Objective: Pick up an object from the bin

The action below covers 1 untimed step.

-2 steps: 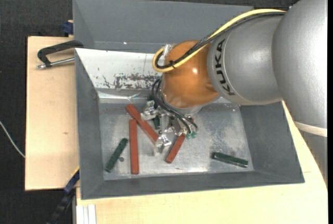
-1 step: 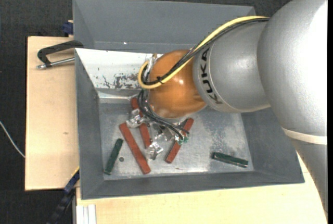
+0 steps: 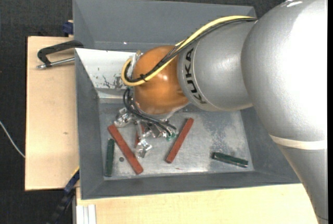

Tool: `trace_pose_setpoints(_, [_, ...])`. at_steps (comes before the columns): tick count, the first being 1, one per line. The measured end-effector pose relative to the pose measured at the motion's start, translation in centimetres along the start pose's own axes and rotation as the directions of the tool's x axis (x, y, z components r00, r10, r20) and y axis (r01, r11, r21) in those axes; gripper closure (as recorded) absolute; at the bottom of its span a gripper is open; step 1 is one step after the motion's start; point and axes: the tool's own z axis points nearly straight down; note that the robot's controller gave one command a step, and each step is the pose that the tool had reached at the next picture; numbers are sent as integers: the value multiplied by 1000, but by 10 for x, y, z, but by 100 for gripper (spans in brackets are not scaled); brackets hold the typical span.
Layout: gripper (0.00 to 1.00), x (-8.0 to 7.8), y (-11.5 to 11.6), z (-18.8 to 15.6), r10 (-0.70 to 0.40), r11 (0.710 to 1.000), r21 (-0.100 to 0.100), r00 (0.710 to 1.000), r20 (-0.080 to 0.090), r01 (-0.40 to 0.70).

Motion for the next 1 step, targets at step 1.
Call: trace_pose_setpoints(1, [100,-4,22,0,-489,872,-4,872,-23,489])
